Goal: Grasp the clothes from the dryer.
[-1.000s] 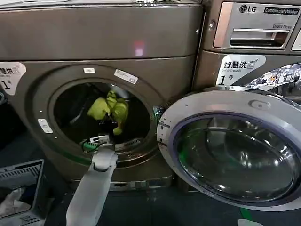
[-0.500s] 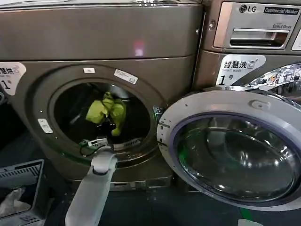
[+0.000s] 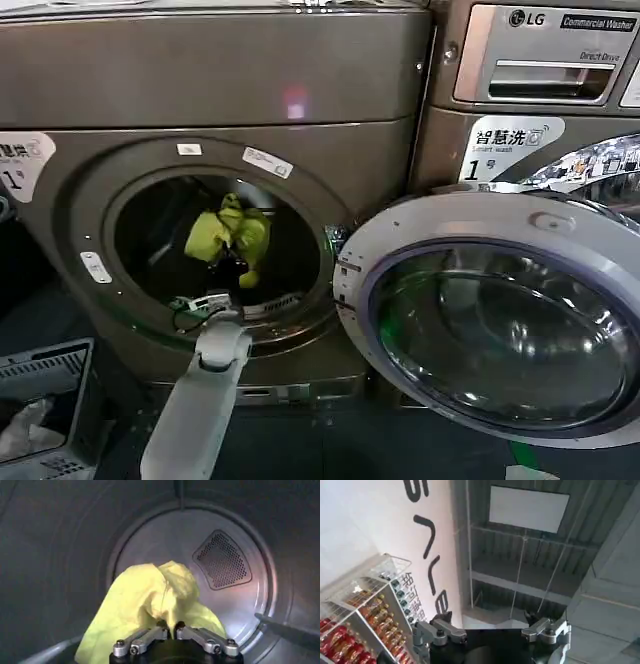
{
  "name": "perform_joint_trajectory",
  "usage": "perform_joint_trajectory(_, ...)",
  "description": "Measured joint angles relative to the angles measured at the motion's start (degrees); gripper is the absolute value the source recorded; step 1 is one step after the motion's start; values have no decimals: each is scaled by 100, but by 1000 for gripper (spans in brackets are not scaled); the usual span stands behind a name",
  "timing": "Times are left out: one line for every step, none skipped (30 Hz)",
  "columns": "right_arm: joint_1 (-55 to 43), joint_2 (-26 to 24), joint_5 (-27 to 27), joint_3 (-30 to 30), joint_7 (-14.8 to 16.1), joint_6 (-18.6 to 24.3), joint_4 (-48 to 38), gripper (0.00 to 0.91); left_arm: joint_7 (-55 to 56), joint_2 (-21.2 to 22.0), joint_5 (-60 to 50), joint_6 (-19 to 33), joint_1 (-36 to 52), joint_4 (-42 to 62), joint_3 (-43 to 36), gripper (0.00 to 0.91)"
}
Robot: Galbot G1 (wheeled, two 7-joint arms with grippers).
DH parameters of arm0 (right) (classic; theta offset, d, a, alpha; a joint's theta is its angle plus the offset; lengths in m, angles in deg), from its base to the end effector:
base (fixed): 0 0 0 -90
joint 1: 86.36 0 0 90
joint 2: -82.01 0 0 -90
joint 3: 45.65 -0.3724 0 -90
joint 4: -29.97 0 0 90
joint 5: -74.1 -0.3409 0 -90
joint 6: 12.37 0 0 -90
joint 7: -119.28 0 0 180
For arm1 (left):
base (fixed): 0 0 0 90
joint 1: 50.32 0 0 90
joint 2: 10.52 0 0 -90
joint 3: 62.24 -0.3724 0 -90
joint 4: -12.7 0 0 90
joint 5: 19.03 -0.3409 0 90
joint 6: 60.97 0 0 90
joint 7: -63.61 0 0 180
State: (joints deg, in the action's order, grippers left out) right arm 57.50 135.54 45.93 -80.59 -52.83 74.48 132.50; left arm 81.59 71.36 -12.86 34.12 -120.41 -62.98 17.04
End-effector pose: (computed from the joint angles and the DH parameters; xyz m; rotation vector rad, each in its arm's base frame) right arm -0.1753 -0.3968 0.1080 1.5256 1.8973 -1.2256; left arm 0.4621 0.0037 -0.3228 -0.2498 2.9555 0.0737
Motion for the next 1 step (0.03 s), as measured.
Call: perform_joint_trajectory(2, -2, 2, -2, 0, -3, 0, 907, 2, 0, 7, 8, -1, -4, 3, 0)
